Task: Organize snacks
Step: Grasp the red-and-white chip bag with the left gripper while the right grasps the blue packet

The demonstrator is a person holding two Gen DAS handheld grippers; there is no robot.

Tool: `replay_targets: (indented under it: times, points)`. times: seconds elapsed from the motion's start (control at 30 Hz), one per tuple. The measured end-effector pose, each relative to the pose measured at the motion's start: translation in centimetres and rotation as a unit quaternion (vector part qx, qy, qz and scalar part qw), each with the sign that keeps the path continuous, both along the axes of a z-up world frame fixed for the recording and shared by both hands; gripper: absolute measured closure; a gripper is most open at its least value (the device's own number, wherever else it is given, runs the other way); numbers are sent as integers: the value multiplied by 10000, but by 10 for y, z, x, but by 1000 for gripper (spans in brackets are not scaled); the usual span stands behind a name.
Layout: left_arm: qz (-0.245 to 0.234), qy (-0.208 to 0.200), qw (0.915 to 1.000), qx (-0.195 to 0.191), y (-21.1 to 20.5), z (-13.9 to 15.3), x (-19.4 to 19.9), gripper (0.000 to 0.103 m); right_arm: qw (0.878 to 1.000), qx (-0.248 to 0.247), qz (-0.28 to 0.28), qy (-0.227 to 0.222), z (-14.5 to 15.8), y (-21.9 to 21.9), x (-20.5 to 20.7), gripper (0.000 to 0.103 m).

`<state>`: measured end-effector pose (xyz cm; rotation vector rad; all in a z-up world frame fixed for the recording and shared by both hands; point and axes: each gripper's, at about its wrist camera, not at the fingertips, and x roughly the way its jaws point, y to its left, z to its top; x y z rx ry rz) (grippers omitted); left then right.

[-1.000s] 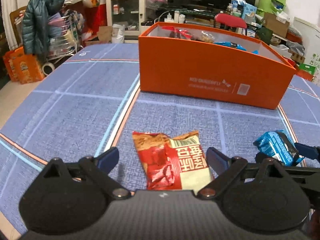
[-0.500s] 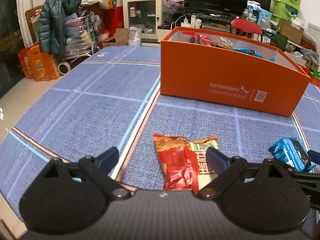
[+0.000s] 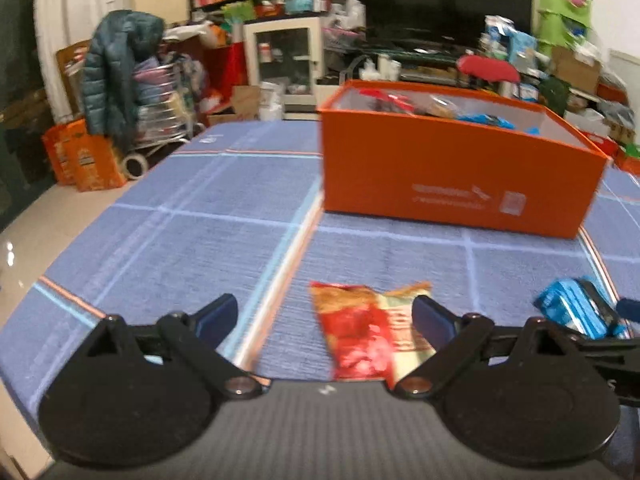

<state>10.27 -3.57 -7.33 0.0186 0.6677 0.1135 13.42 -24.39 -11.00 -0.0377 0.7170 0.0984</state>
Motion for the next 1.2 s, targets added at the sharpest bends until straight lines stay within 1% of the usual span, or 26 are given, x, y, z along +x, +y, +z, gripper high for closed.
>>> replay_targets:
  times: [0.1,0.17,0.23,0.37,0.53,0.67,0.73,0.83,0.87,0.93,1.03,1.1,1.17,1.2]
  points:
    - [-329,-136,9991,246,-18,-3,-4,10,10000,8,7,-20,0,-2,0,10]
    - [-684,-107,9973,226,-26,-6,-4,10,10000,9,0,-22,-1,-2,0,9]
    - [-820,-51,9964,214,-30,-10,-4,10,10000,6,-6,-19,-1,-1,0,9]
    - [-795,263,9962,221,-24,-17,0,10,10000,12,-28,-12,-1,-4,-1,8]
    - [-770,282,9957,419,-11,-19,-5,10,10000,9,0,-13,-1,-5,-1,8]
    - [-698,320,9966,284,-1,-17,-12,10,10000,8,4,-17,-2,-6,-1,8]
    - [-779,197,9965,223,0,-11,-18,10,10000,8,7,-14,-2,-7,-1,8]
    - [-1087,-125,9939,97,0,1,-20,10,10000,10,-2,-23,-2,-7,-2,8]
    - [-1144,-153,9933,84,0,3,-19,10,10000,8,-5,-28,-2,-7,-2,8]
    - [-1098,-43,9939,-50,3,4,-11,10,10000,6,-2,-36,-2,-7,-2,8]
    - [-884,243,9951,-357,12,1,0,10,10000,11,1,-36,-2,-7,-2,8]
    - [-789,382,9955,-348,15,-3,7,10,10000,7,-2,-36,-2,-6,-2,8]
    - [-738,427,9960,-252,15,-6,12,10,10000,5,-26,-32,-2,-6,-2,8]
    - [-749,441,9959,-265,16,-7,15,10,10000,1,-54,-20,-2,-6,-1,8]
